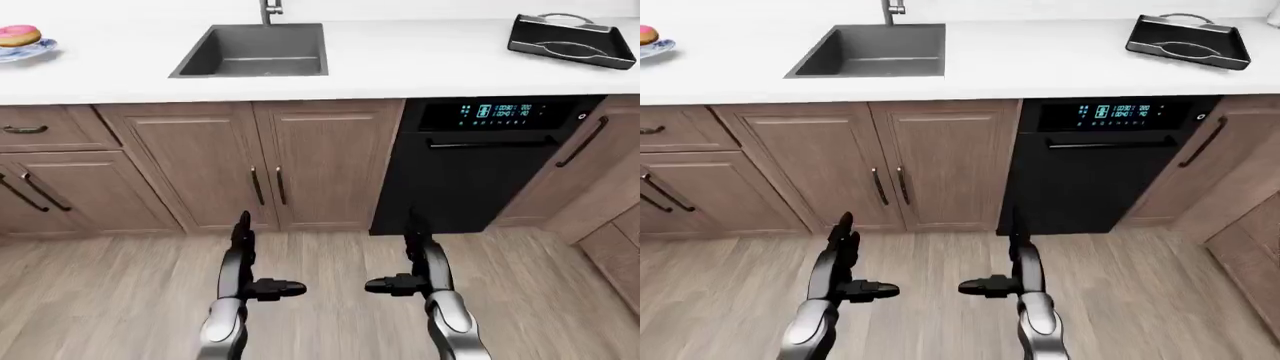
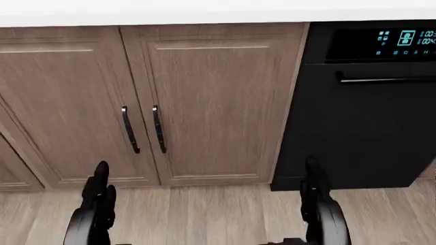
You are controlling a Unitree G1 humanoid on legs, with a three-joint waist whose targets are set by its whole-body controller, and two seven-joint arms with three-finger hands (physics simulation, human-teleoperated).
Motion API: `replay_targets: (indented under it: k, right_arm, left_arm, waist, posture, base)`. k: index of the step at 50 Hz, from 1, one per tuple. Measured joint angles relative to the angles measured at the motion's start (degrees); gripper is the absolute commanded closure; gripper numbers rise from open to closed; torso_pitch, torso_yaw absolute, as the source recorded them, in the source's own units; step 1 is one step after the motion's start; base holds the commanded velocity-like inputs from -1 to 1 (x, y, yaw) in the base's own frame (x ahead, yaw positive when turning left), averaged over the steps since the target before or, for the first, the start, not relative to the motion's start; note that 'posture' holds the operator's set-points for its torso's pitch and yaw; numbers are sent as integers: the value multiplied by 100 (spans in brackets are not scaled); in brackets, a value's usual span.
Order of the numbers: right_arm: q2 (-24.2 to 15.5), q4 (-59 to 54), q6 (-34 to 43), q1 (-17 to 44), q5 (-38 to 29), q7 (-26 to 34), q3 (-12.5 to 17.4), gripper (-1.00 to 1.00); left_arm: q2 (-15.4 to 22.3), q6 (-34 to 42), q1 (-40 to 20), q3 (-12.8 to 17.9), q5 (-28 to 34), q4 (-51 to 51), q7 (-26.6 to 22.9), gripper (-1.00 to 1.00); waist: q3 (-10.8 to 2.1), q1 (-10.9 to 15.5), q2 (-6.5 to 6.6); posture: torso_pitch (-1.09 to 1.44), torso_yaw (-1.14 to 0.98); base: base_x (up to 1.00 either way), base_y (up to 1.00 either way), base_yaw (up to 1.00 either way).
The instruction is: Move the dessert items from the plate to the tray.
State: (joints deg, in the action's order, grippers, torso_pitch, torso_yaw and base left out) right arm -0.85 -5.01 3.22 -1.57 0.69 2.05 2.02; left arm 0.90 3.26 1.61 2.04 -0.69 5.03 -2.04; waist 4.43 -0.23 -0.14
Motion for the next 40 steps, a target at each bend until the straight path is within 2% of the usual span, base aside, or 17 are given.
replay_targets:
  k: [1,3,5,8,12,17,23,24,25,26,28,33,36,38,40]
  right_arm:
    - [-14,85,-6,10,7,9,-3,-100]
    - [-49,296,-120,157,5,7,45,-100]
    - [-36,389,-152,192,-30,-21,38,-100]
    - [-51,382,-32,173,-102,-29,7,-100]
    - [-105,518,294,276,-142,34,36,-100]
    - [-313,1355,1334,707,-118,301,181,-100]
    - [-639,2268,2556,1469,-81,781,416,-100]
    - [-696,2299,2716,1596,-73,846,473,-100]
    - [-766,2302,2851,1708,-72,898,538,-100]
    - [-835,2308,2980,1820,-79,937,597,-100]
    - [-942,2409,3235,2045,-88,992,698,-100]
    - [-1129,2658,3658,2544,-57,1023,777,-100]
    - [-1236,2590,3906,2748,-80,1068,748,-100]
    - [-1302,2581,4067,2885,-102,1111,761,-100]
    - [-1365,2551,4157,3049,-147,1135,757,-100]
  left_arm:
    - [20,-81,11,-27,49,-65,8,-100]
    - [17,-303,-60,-88,169,-293,24,-100]
    - [-1,-332,-65,-133,237,-412,16,-100]
    - [31,-9,-39,-125,285,-558,-50,-100]
    - [109,545,-151,-59,293,-842,-210,-100]
    - [375,2199,-742,183,166,-1990,-619,-100]
    - [890,4220,-1891,747,28,-3278,-1040,-100]
    - [965,4529,-2097,834,-34,-3324,-1080,-100]
    - [1037,4799,-2294,906,-112,-3343,-1108,-100]
    - [1070,5026,-2441,1002,-217,-3391,-1117,-100]
    - [1165,5235,-2567,1101,-395,-3439,-1092,-100]
    - [1412,5738,-2818,1149,-757,-3421,-965,-100]
    - [1562,5899,-2967,1201,-955,-3425,-983,-100]
    - [1641,5952,-3059,1266,-1050,-3461,-961,-100]
    - [1684,5968,-3148,1320,-1113,-3482,-904,-100]
  waist:
    - [-60,-7,-19]
    - [-341,41,-15]
    - [-223,46,-59]
    - [-305,44,-53]
    - [-301,46,-22]
    - [-336,44,-22]
    - [-454,20,6]
    - [-387,12,-60]
    - [-341,9,-181]
    - [-354,-7,-265]
    - [-401,-44,-306]
    - [-254,-224,-50]
    - [-238,-305,142]
    - [-288,-312,327]
    - [-378,-271,628]
  posture:
    - [0,0]
    - [0,0]
    - [0,0]
    - [0,0]
    - [0,0]
    - [0,0]
    - [0,0]
    - [0,0]
    - [0,0]
    - [0,0]
    - [0,0]
    - [0,0]
    - [0,0]
    - [0,0]
    - [0,0]
  base:
    - [0,0,0]
    - [0,0,0]
    - [0,0,0]
    - [0,0,0]
    - [0,0,0]
    - [0,0,0]
    - [3,22,0]
    - [19,100,0]
    - [20,100,0]
    - [20,100,0]
    - [21,100,0]
    - [34,100,0]
    - [39,100,0]
    - [38,100,0]
    - [39,100,0]
